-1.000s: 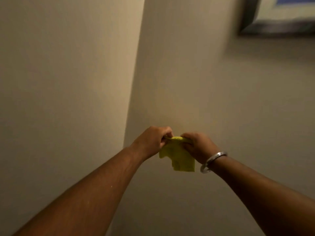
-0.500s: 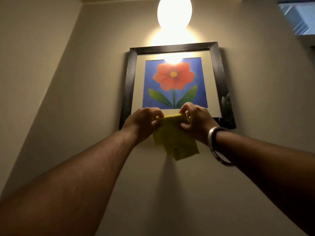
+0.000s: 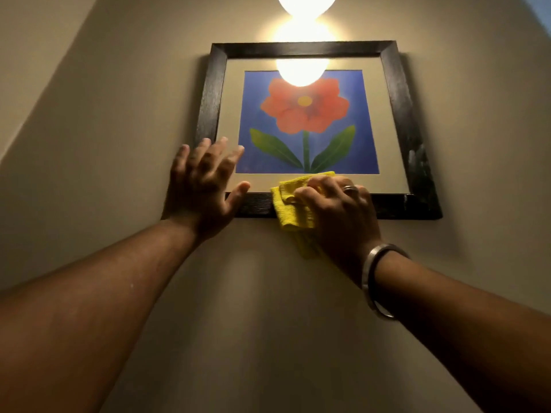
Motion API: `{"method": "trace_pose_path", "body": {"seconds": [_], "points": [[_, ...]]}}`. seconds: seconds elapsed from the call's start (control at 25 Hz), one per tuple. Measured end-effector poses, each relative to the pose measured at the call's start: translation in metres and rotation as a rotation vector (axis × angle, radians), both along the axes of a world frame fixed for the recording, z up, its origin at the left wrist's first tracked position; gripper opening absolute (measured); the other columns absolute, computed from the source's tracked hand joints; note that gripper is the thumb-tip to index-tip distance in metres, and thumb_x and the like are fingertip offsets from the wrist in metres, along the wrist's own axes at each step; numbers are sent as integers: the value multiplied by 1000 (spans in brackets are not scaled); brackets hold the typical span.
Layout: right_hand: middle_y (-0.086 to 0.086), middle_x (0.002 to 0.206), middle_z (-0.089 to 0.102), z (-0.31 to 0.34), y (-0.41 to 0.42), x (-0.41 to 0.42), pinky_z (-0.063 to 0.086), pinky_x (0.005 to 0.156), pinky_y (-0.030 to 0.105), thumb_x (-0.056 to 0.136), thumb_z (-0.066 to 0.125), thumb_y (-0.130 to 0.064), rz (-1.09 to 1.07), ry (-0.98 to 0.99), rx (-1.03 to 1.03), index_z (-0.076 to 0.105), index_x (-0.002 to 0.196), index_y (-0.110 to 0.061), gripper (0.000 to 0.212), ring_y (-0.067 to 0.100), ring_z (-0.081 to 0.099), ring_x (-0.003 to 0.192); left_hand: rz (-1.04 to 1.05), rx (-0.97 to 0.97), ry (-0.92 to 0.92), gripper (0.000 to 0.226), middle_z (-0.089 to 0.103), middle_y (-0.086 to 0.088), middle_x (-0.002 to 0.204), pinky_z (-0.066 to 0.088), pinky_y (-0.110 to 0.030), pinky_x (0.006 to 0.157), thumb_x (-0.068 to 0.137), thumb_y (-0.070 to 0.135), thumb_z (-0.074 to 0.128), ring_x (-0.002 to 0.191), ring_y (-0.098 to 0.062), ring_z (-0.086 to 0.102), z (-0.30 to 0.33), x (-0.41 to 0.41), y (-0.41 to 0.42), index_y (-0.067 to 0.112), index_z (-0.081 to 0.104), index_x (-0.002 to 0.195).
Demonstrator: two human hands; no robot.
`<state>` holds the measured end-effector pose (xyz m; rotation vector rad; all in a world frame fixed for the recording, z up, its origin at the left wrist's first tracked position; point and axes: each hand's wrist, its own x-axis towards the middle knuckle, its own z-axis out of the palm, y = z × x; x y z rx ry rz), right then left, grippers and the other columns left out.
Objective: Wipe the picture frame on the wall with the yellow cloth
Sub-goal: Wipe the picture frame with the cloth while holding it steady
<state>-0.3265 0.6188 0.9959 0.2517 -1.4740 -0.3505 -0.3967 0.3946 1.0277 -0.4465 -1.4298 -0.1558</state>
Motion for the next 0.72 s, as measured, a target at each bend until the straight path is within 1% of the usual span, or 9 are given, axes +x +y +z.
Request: {"method": "trace_pose_path", "body": {"seconds": [0.08,0.16,0.28,0.36,0.48,0.56,0.64,0.68,0.72], "points": [[8,122,65,-4,-3,-4,48,84,42,85,53,-45,28,26,-40,63,109,-23,35,33,61,108,24,59,-62,71,26,-15,160,13,-51,120,87,54,26,147,-35,22,-4,-15,-14,24,29,151],[6,133,60,-9,-9,-10,45,92,45,87,42,-48,68,31,-123,59,111,-27,36,31,56,120,-39,37,-64,76,19,-15,162,13,-47,121,84,52,22,149,-33,18,-4,-25,-16,21,24,153],[5,152,39,-14,-42,-26,23,113,52,86,38,-55,50,-25,-174,44,132,-33,51,33,31,141,-90,-2,-40,79,15,-15,163,12,-44,123,83,49,22,150,-30,15,-1,-30,-17,13,19,154],[3,156,30,-20,-63,-42,12,118,49,89,38,-51,30,-55,-120,33,142,-34,56,32,20,146,-99,11,-27,80,15,-15,163,11,-42,123,83,48,22,150,-28,15,-1,-35,-19,10,17,153],[5,153,35,-32,-30,-40,21,118,51,91,41,-41,35,13,-91,36,143,-30,53,31,26,144,-96,15,-15,82,16,-16,163,13,-42,123,82,49,20,150,-29,16,-2,-36,-17,7,19,153],[11,153,34,-36,22,-22,26,115,56,85,37,-35,17,57,-305,35,143,-28,59,37,27,142,-91,10,-20,83,16,-17,163,13,-43,123,81,49,18,150,-30,16,-1,-34,-17,6,20,152],[13,156,28,-37,52,-5,19,117,54,81,34,-34,17,66,-595,31,145,-28,64,38,20,144,-87,7,-23,84,16,-18,162,14,-44,123,81,50,17,150,-31,17,-2,-32,-17,7,20,152],[13,157,27,-35,50,-5,15,119,52,80,35,-35,16,67,-652,31,145,-27,65,39,17,144,-90,4,-21,83,17,-18,162,15,-44,123,81,49,17,150,-32,17,-3,-32,-16,8,20,153],[13,157,25,-32,36,-8,9,120,50,79,36,-35,22,40,-624,30,145,-28,67,38,14,145,-96,0,-16,82,18,-18,162,16,-45,123,81,49,18,149,-33,18,-3,-31,-16,10,19,153]]}}
